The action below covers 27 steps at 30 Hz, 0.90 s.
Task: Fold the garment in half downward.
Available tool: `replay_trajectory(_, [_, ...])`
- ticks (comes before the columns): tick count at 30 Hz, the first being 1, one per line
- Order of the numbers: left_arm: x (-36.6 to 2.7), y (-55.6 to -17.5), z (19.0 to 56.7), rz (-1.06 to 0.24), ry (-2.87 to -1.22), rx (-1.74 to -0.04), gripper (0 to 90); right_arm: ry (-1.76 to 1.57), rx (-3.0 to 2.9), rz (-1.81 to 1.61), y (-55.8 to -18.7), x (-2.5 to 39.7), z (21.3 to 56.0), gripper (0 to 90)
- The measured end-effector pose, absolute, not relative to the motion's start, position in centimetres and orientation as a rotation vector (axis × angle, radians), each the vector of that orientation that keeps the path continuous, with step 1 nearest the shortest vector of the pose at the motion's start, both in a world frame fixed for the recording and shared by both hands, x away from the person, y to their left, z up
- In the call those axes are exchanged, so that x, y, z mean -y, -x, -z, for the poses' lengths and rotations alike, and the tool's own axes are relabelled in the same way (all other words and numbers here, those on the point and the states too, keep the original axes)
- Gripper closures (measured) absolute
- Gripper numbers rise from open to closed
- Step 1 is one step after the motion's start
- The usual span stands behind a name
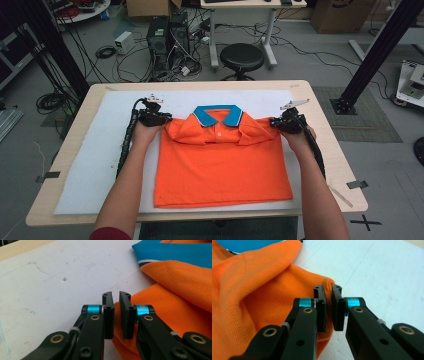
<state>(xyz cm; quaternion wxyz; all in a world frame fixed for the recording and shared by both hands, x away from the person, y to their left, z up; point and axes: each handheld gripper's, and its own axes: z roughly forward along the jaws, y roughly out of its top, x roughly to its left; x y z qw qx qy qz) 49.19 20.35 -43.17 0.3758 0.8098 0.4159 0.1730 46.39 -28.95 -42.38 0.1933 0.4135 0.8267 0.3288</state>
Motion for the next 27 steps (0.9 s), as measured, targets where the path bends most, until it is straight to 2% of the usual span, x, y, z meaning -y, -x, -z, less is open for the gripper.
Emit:
replay_trajectory(8, [-20.3,-49.6,43.6,-0.436,-2.075,-1.080,81.8,-1.179,-2.321,-0.917,-46.9,29.0,42.4,83.1])
replay_trajectory(9, [-20.4,-49.6,43.6,-0.443,-2.066,-1.092,78.8,-1.186,-2.317,-0.921,-46.8,29.0,42.4,79.4])
replay_trajectory(11, [-20.5,-49.4,43.3,-0.441,-2.040,-1.110,66.0,-1.199,-2.297,-0.919,-46.7,29.2,42.2,69.8])
replay_trajectory(12, [-20.5,-49.4,43.3,-0.441,-2.040,-1.110,60.6,-1.199,-2.297,-0.919,-46.7,29.2,42.2,69.8])
replay_trajectory(13, [-20.9,-49.3,42.9,-0.429,-2.014,-1.114,55.1,-1.224,-2.279,-0.955,-46.5,29.4,41.8,61.6])
replay_trajectory(16, [-21.2,-48.9,42.2,-0.416,-1.976,-1.113,44.2,-1.225,-2.248,-0.997,-46.0,29.6,41.0,53.9])
replay_trajectory(18, [-21.3,-48.8,41.9,-0.417,-1.963,-1.112,39.4,-1.222,-2.235,-0.996,-45.8,29.6,40.4,48.9])
replay_trajectory(21, [-21.5,-48.4,40.9,-0.410,-1.920,-1.102,33.2,-1.195,-2.223,-1.017,-45.5,29.4,39.5,46.5])
replay_trajectory(27, [-22.0,-47.8,39.5,-0.424,-1.858,-1.093,28.2,-1.163,-2.226,-1.016,-45.4,28.8,38.1,43.7])
